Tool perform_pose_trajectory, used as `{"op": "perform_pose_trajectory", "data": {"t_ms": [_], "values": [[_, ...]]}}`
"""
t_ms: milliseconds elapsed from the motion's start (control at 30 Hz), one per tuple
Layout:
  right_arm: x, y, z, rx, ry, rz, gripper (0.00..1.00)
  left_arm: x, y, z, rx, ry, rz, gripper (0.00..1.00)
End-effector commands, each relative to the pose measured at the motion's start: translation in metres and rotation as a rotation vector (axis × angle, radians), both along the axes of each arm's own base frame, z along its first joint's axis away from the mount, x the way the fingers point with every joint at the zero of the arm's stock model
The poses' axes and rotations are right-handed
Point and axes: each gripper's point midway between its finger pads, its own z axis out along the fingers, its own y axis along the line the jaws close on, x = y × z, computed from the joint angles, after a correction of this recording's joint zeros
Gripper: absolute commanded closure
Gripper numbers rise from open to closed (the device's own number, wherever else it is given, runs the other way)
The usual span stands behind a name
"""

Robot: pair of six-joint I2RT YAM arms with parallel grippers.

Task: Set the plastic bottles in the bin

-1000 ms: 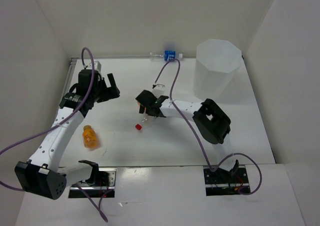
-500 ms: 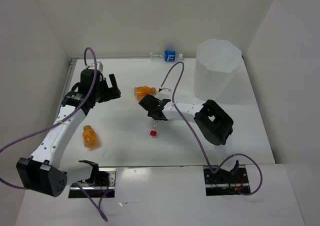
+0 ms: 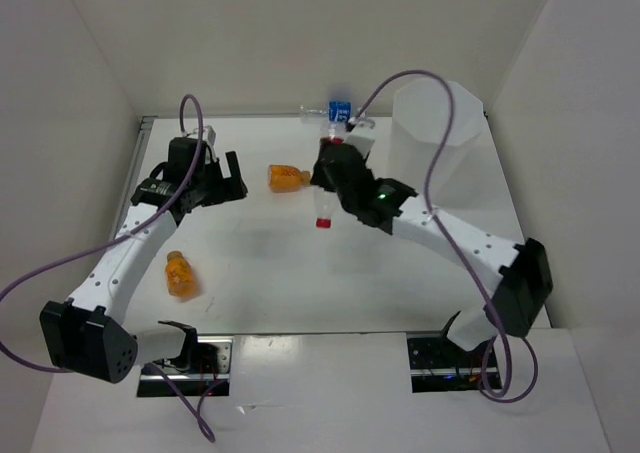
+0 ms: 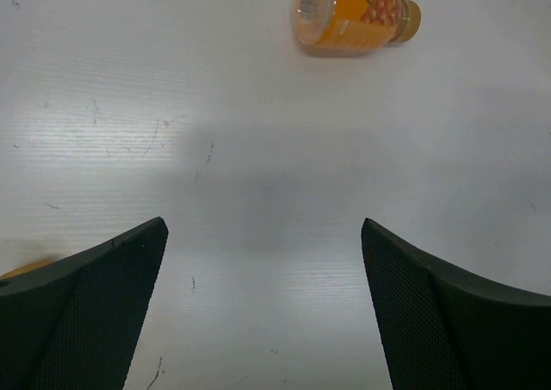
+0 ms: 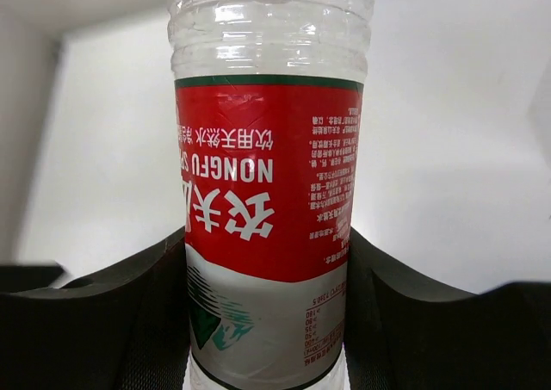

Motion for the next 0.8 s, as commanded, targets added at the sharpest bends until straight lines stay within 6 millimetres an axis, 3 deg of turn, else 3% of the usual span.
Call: {"op": "perform_pose_trajectory", "data": {"t_ms": [0, 33, 67, 100, 200, 267, 300, 333, 400, 433, 467, 500, 533, 567, 633, 667, 700, 733, 767], "values": [[0.033, -0.063, 0.136, 0.082, -0.327, -0.09, 0.61, 0.007, -0.01, -0.008, 0.003, 0.018, -0.07, 0.0], [0.036, -0.069, 0.151, 0.105, -0.358, -0.029, 0.61, 0.009, -0.01, -0.008, 0.003, 0.021, -0.07, 0.0], [0.047, -0.111, 0.18, 0.12, -0.422, -0.093, 0.62, 0.012, -0.015, -0.007, -0.014, 0.022, -0.089, 0.0], [0.052, -0.129, 0.199, 0.119, -0.477, -0.11, 0.63, 0.018, -0.021, -0.01, -0.029, 0.036, -0.107, 0.0], [0.066, -0.18, 0.236, 0.025, -0.59, -0.128, 0.61, 0.031, -0.048, -0.002, -0.106, 0.013, -0.197, 0.0], [0.074, -0.198, 0.25, -0.033, -0.64, -0.133, 0.6, 0.046, -0.055, 0.012, -0.123, -0.065, -0.225, 0.0], [0.082, -0.218, 0.256, -0.068, -0.66, -0.169, 0.6, 0.049, -0.061, 0.02, -0.146, -0.098, -0.251, 0.0], [0.088, -0.22, 0.259, -0.087, -0.673, -0.141, 0.6, 0.063, -0.065, 0.038, -0.17, -0.19, -0.27, 0.0], [0.111, -0.241, 0.257, -0.118, -0.661, -0.192, 0.6, 0.078, -0.068, 0.047, -0.171, -0.252, -0.283, 0.0], [0.118, -0.25, 0.25, -0.144, -0.629, -0.22, 0.6, 0.09, -0.074, 0.068, -0.126, -0.34, -0.32, 0.0], [0.122, -0.257, 0.257, -0.148, -0.638, -0.252, 0.6, 0.105, -0.076, 0.061, -0.08, -0.335, -0.324, 0.0], [0.133, -0.263, 0.243, -0.161, -0.608, -0.271, 0.6, 0.118, -0.073, 0.061, -0.015, -0.34, -0.312, 0.0], [0.138, -0.28, 0.245, -0.167, -0.622, -0.307, 0.6, 0.127, -0.072, 0.058, 0.051, -0.329, -0.333, 0.0], [0.142, -0.283, 0.246, -0.154, -0.625, -0.292, 0.6, 0.153, -0.077, 0.066, 0.085, -0.348, -0.355, 0.0], [0.159, -0.289, 0.231, -0.148, -0.596, -0.268, 0.6, 0.17, -0.086, 0.065, 0.167, -0.366, -0.45, 0.0], [0.163, -0.295, 0.228, -0.153, -0.591, -0.279, 0.6, 0.18, -0.099, 0.05, 0.204, -0.356, -0.5, 0.0], [0.174, -0.294, 0.209, -0.16, -0.549, -0.275, 0.6, 0.188, -0.108, 0.062, 0.242, -0.409, -0.553, 0.0], [0.178, -0.294, 0.208, -0.161, -0.546, -0.275, 0.57, 0.193, -0.115, 0.063, 0.288, -0.441, -0.595, 0.0], [0.181, -0.297, 0.2, -0.164, -0.527, -0.269, 0.54, 0.2, -0.118, 0.05, 0.375, -0.445, -0.655, 0.0]]}}
